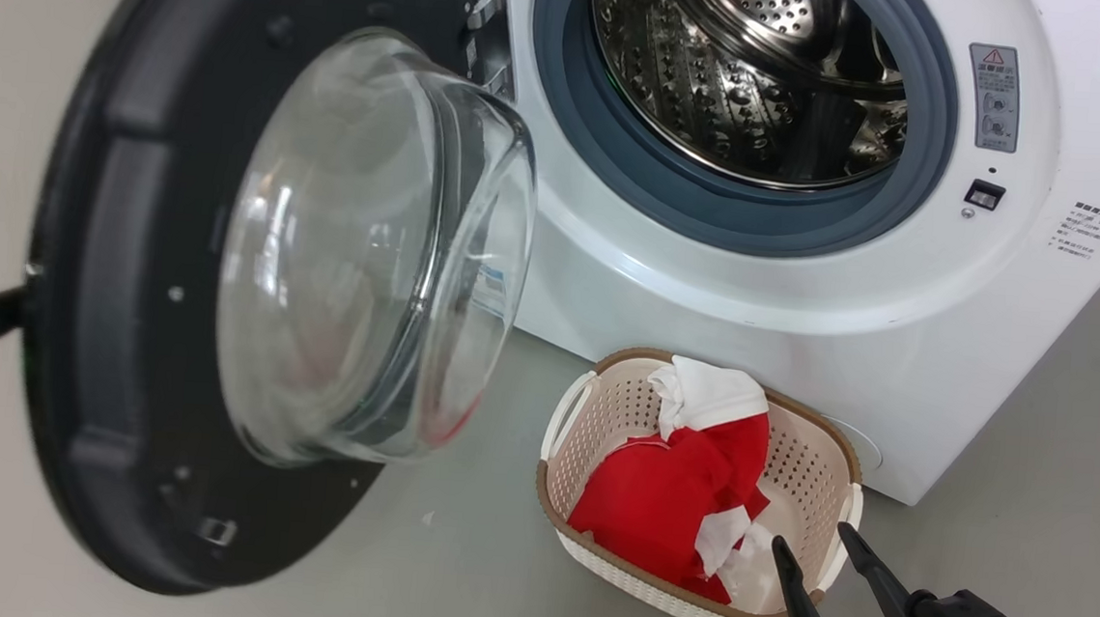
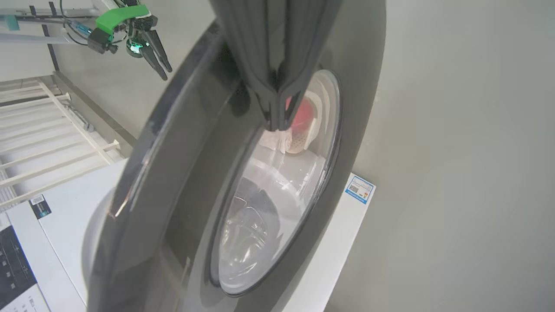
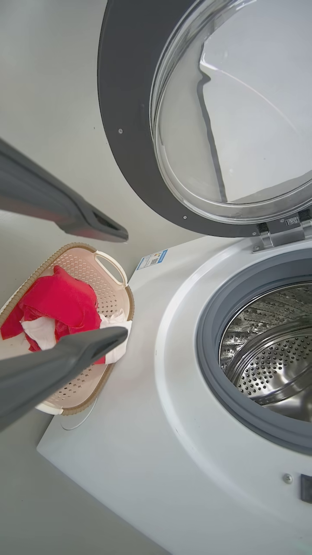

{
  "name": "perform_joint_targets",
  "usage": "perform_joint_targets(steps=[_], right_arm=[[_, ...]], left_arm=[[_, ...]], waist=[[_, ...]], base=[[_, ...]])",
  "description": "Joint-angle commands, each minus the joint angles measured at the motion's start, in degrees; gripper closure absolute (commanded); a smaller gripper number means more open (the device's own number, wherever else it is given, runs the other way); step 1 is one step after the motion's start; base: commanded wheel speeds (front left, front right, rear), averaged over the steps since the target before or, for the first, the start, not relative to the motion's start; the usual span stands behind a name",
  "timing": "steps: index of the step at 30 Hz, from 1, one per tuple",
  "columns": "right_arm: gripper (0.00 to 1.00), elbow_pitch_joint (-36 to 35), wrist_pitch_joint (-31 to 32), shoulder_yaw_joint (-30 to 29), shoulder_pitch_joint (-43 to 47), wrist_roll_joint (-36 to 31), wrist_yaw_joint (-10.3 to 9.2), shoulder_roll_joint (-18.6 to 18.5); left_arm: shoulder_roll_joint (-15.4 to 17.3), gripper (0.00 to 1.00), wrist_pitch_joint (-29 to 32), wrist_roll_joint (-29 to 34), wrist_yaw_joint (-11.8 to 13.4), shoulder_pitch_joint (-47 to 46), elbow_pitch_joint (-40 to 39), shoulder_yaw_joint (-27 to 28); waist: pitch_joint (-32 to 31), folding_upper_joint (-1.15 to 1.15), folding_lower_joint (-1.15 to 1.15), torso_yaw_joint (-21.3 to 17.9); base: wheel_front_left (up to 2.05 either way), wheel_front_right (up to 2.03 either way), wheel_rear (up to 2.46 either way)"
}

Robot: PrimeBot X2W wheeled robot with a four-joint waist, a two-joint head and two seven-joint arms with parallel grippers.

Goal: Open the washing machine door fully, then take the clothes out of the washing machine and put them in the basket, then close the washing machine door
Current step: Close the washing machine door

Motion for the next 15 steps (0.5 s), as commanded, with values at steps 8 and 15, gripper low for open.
perform_joint_targets(steps=[8, 15], right_arm=[[0.0, -1.8, -0.4, 0.7, 0.3, 0.3, 0.2, -0.1], [0.0, -2.1, -0.4, 0.6, 0.4, 0.1, 0.2, 0.1]], left_arm=[[-0.9, 1.0, 1.4, -2.2, -0.4, -1.0, -10.2, 0.4], [-5.6, 1.0, 0.3, -2.0, -0.4, -1.9, -14.7, -1.7]], waist=[[-0.6, 0.0, 0.0, -0.8], [-0.2, 0.0, 0.0, -2.3]], base=[[0.0, 0.0, 0.0], [0.0, 0.0, 0.0]])
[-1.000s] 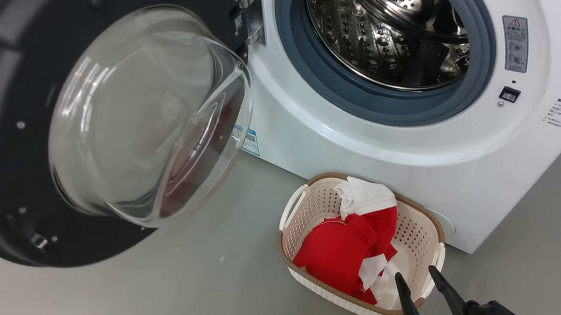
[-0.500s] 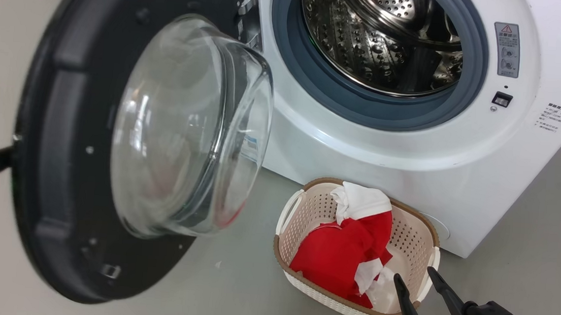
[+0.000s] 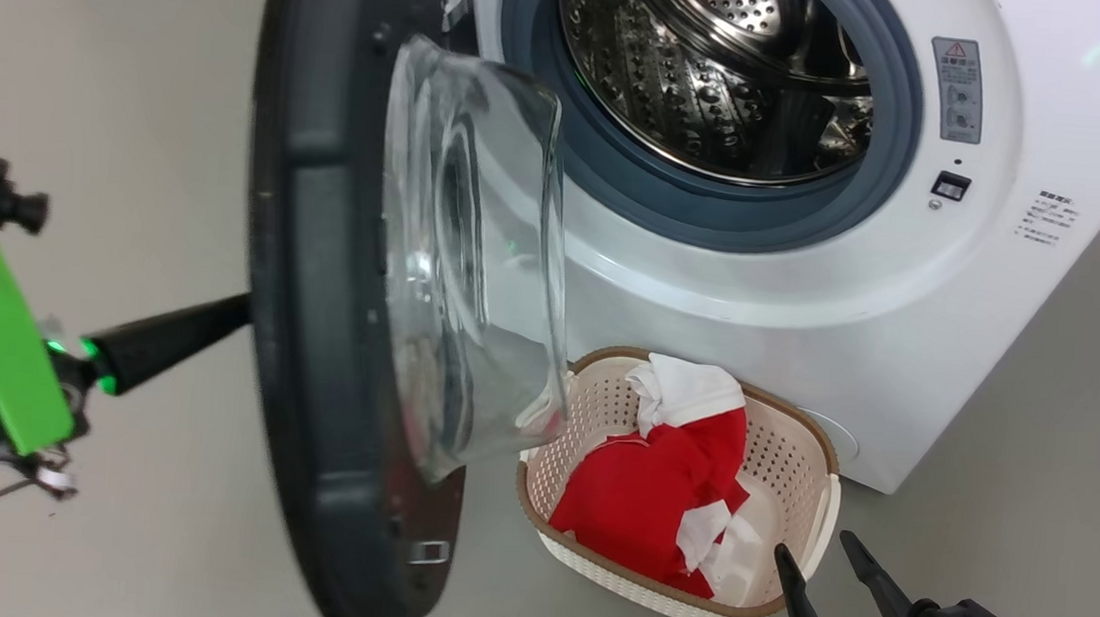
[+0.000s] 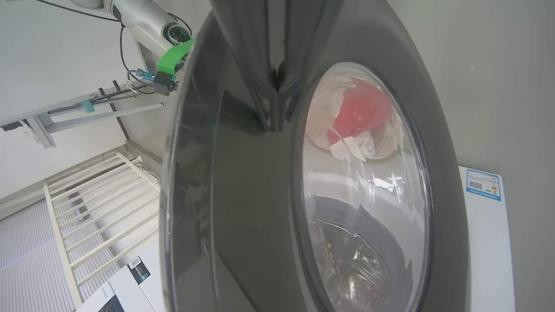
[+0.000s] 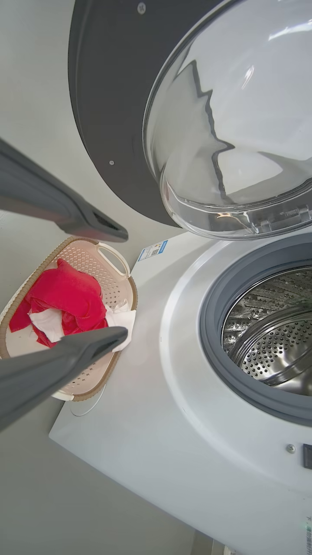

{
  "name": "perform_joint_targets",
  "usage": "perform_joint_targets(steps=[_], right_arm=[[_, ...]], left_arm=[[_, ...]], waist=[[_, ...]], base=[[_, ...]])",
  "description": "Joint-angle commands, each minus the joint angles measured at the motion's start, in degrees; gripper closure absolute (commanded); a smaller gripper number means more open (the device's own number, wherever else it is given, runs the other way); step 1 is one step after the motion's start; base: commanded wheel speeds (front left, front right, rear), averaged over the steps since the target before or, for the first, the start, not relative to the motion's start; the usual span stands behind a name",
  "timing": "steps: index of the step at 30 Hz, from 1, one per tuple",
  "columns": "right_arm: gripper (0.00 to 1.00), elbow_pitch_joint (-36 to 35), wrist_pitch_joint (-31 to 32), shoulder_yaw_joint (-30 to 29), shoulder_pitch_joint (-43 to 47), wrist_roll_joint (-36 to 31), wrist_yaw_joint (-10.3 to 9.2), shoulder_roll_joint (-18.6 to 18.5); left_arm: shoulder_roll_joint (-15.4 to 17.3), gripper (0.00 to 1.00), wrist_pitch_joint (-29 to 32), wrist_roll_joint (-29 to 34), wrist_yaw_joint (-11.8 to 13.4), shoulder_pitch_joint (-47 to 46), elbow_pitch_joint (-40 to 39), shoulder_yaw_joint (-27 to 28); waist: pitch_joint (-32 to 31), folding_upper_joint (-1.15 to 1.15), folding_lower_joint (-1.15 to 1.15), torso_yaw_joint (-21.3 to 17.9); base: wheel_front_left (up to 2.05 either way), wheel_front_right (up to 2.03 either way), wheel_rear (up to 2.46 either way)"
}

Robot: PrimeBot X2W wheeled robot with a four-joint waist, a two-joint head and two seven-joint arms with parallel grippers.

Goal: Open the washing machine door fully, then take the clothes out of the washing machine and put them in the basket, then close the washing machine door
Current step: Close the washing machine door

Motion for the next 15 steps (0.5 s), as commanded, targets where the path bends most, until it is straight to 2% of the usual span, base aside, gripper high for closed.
perform_joint_targets(steps=[1, 5, 15], right_arm=[[0.0, -1.4, -0.4, 1.2, -0.9, 0.0, 0.2, -0.2], [0.0, -1.5, -0.4, 1.2, -1.4, -0.1, 0.2, 0.0], [0.0, -1.7, -0.4, 0.3, -1.5, -0.4, 0.2, 0.4]], left_arm=[[1.4, 1.0, -0.3, -0.1, -0.4, -2.4, -2.4, 1.9], [-0.9, 1.0, -1.2, 0.2, -0.4, -2.8, -4.1, 1.0], [-1.4, 1.0, -5.2, 1.4, -0.4, -1.7, -4.3, 2.1]], waist=[[0.2, 0.0, 0.0, -0.6], [0.7, 0.0, 0.0, -1.6], [1.0, 0.0, 0.0, -1.7]], base=[[0.0, 0.0, 0.0], [0.0, 0.0, 0.0], [0.0, 0.0, 0.0]])
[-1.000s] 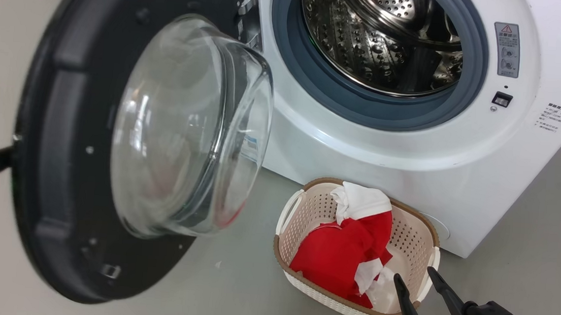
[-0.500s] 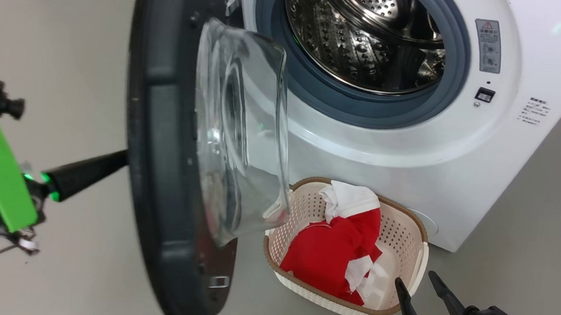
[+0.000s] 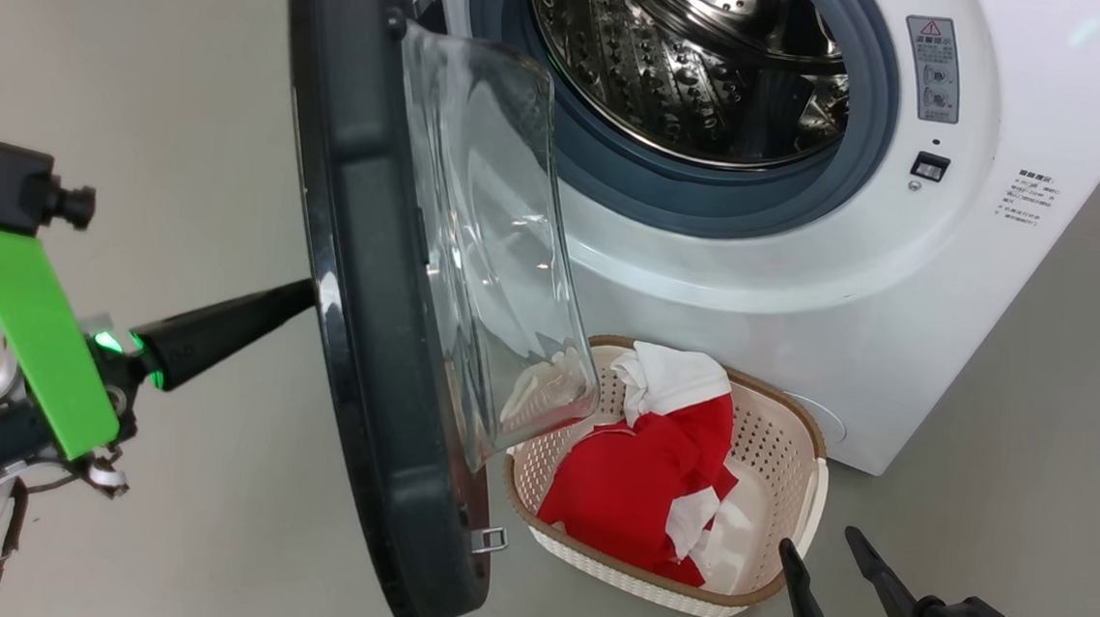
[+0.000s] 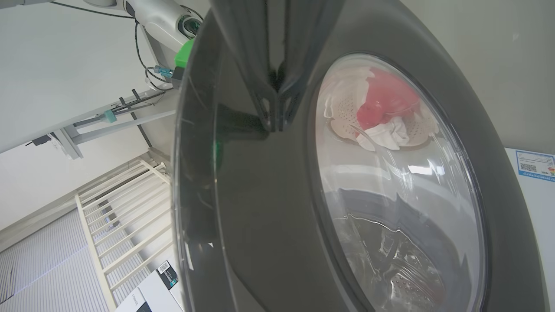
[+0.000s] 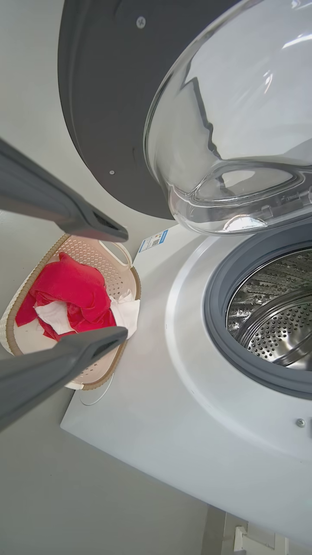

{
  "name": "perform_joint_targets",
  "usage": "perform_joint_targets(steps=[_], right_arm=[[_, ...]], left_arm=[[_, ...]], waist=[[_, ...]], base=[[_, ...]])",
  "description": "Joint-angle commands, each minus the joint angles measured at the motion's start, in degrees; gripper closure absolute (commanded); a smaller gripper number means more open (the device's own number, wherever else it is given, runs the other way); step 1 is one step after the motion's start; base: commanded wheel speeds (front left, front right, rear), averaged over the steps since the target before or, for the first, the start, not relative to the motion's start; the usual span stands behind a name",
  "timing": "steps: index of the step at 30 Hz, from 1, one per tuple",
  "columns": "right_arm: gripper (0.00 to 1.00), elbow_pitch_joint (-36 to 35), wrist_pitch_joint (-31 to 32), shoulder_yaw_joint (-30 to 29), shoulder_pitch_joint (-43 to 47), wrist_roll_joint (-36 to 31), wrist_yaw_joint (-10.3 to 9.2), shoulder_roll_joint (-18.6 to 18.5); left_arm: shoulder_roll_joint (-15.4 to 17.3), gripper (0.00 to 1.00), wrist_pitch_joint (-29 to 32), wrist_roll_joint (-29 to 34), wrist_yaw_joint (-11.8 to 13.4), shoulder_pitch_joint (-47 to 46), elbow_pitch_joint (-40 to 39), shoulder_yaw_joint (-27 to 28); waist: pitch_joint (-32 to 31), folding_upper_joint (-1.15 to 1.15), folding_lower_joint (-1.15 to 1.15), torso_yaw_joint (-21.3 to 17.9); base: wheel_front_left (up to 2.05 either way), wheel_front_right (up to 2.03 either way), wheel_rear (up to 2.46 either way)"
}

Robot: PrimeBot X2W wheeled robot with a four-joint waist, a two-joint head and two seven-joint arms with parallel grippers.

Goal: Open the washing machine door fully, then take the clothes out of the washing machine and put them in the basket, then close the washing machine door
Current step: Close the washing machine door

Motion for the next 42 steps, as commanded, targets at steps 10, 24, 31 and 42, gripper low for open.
perform_joint_targets(steps=[10, 24, 31, 42], right_arm=[[0.0, -1.5, -0.4, 1.2, -1.2, -0.3, 0.2, 0.0], [0.0, -1.5, -0.4, 1.2, -0.7, -0.2, 0.2, -0.2], [0.0, -1.6, -0.4, 1.3, -0.3, -0.1, 0.2, -0.2], [0.0, -1.5, -0.4, 1.9, -0.3, 0.2, 0.2, -0.6]], left_arm=[[2.3, 0.56, -5.3, 1.0, -0.4, 1.0, -0.9, 4.7], [2.7, 0.0, -19.9, 5.5, -0.4, 10.1, 4.0, 5.9], [3.0, 0.0, -28.1, 7.8, -0.4, 15.3, 7.8, 3.4], [3.4, 0.0, -44.2, 12.2, -0.4, 21.0, 14.3, -3.6]], waist=[[-0.3, 0.0, 0.0, 0.6], [-1.2, 0.0, 0.0, 0.9], [-1.6, 0.0, 0.0, 1.0], [-2.3, 0.0, 0.0, 1.0]], base=[[0.0, 0.0, 0.0], [0.0, 0.0, 0.0], [0.0, 0.0, 0.0], [0.0, 0.0, 0.0]])
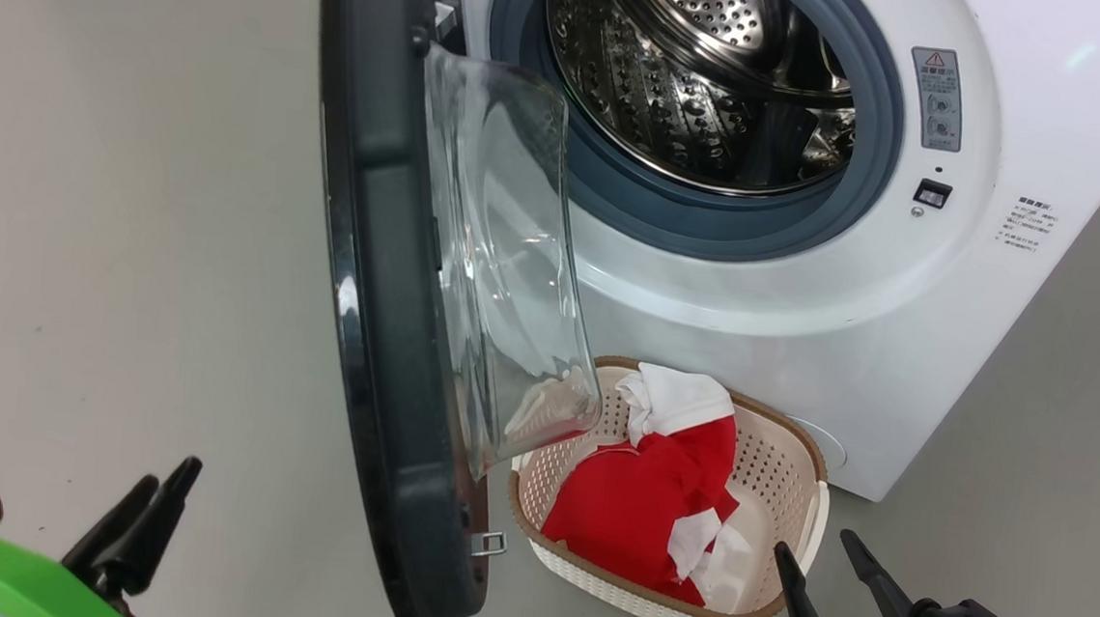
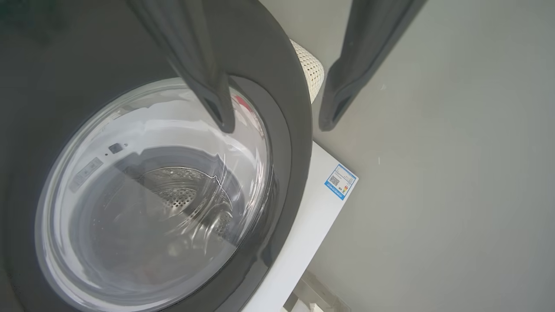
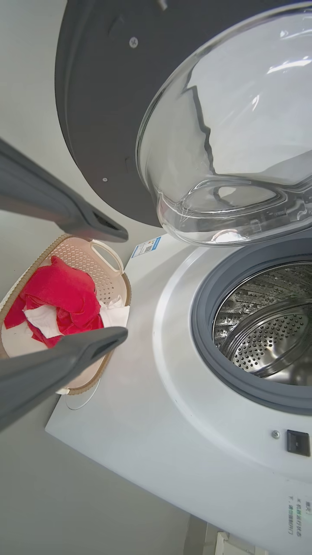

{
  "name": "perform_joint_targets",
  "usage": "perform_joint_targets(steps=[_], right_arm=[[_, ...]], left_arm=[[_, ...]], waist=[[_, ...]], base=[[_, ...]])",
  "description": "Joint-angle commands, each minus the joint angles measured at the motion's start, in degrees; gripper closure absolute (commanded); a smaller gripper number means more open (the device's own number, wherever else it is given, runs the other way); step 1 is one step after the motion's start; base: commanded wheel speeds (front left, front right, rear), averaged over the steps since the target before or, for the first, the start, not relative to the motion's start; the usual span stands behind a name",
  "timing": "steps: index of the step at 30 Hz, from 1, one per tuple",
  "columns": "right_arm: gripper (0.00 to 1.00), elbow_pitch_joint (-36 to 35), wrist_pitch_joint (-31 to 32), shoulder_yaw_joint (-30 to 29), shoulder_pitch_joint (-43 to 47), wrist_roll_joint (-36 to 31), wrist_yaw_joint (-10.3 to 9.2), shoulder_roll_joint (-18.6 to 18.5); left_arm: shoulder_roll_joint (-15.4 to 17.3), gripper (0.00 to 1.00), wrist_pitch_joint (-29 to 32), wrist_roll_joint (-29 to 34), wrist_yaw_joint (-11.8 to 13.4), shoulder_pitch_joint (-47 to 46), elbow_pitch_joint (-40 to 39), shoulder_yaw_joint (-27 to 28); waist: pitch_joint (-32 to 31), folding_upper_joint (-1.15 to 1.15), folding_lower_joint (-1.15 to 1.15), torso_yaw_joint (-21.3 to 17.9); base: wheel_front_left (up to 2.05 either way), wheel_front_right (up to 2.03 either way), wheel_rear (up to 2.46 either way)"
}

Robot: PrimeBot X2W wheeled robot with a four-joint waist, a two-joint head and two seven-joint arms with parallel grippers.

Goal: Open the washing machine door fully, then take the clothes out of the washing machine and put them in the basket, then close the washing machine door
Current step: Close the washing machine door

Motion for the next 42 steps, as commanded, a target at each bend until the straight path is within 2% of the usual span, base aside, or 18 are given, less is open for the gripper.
perform_joint_targets(steps=[1, 8, 15, 24, 30, 36, 42], right_arm=[[0.0, -1.3, -0.4, 1.4, -0.5, 0.2, 0.2, -0.7], [0.0, -1.3, -0.4, 1.3, -0.7, 0.3, 0.2, -0.8], [0.0, -1.5, -0.4, 1.0, -0.9, 0.3, 0.2, -1.0], [0.0, -1.9, -0.4, 0.0, -1.0, 0.1, 0.2, -1.2], [0.0, -2.2, -0.4, -0.5, -0.9, 0.0, 0.2, -1.3], [0.0, -2.3, -0.4, -0.6, -0.8, -0.1, 0.2, -1.3], [0.0, -2.3, -0.4, -0.7, -0.8, -0.1, 0.2, -1.3]], left_arm=[[2.1, 0.0, -3.0, 0.1, -0.4, -0.8, -0.2, 1.6], [2.1, 0.0, -12.1, 3.5, -0.4, -0.1, 3.6, -2.5], [1.3, 0.0, -14.8, 8.9, -0.4, -0.1, 7.5, -2.0], [-6.5, 0.0, -14.9, 29.6, -0.4, 3.3, 5.4, 11.9], [-12.3, 0.0, -14.9, 41.8, -0.4, 6.4, 0.6, 18.1], [-16.7, 0.0, -14.9, 49.6, -0.4, 8.4, -4.2, 22.6], [-18.8, 0.0, -14.9, 54.1, -0.4, 10.0, -7.6, 24.4]], waist=[[0.0, 0.0, 0.0, 0.0], [-0.2, 0.0, 0.0, -0.1], [-0.2, 0.0, 0.0, -0.4], [-0.1, 0.0, 0.0, -0.4], [-0.2, 0.0, 0.0, -0.4], [-0.4, 0.0, 0.0, -0.4], [-0.5, 0.0, 0.0, -0.4]], base=[[0.0, 0.0, 0.0], [0.0, 0.0, 0.0], [0.0, 0.0, 0.0], [0.0, 0.0, 0.0], [0.0, 0.0, 0.0], [0.0, 0.0, 0.0], [0.0, 0.0, 0.0]])
